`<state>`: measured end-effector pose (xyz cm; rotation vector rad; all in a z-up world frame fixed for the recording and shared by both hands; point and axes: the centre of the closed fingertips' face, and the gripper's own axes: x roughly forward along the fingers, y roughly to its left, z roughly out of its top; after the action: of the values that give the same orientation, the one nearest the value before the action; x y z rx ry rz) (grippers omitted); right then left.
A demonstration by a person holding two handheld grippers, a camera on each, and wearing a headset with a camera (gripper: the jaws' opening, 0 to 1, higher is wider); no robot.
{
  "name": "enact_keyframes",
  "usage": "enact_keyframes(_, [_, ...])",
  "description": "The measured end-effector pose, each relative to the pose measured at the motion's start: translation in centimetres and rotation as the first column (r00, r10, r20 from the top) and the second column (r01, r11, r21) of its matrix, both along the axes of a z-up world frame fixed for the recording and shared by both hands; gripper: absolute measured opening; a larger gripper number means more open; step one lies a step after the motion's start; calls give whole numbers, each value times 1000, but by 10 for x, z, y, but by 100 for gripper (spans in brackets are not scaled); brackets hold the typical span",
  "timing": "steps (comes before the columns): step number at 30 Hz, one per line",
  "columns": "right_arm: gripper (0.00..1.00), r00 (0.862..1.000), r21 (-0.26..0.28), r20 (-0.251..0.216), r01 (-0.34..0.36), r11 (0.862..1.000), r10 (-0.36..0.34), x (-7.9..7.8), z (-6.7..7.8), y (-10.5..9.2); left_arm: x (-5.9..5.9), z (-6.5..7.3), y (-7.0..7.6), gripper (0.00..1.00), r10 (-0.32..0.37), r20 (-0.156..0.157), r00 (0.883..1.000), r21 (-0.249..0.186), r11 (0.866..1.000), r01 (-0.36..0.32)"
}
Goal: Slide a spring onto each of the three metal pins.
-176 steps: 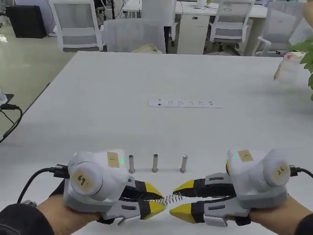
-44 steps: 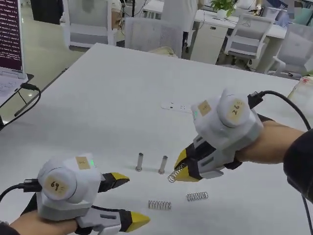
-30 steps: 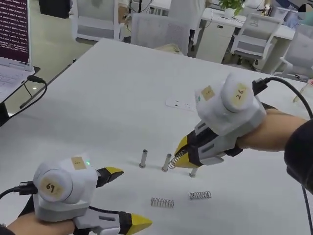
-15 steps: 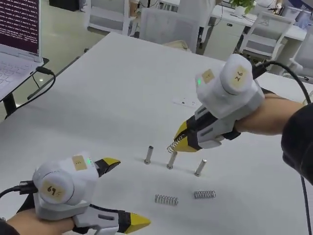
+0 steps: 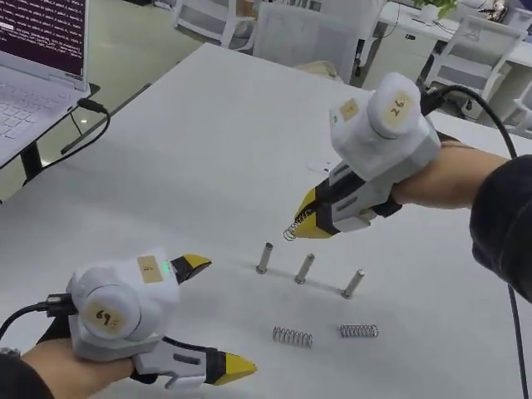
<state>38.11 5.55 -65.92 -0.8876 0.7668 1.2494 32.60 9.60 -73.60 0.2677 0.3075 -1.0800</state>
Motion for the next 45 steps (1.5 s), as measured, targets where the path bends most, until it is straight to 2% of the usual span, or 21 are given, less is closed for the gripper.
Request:
enact_keyframes(6, [8,1000,-12,-11,-5,1000,5,9,-5,3,4,0,-1,83,-1,7,1000,5,1000,1])
enact_keyframes(24, [8,998,-98,-59,-29,995,24,28,-40,6,6,-7,2,79,-4,-5,1000,31,1000,4])
enact_keyframes(27, [8,997,-99,-71,-33,995,26,31,-44,6,7,-8,3,79,-1,-6,1000,33,999,1])
enact_keyframes(45, [8,994,-128,-98,-49,991,36,35,-60,6,6,-13,5,77,-1,-24,1000,52,999,2])
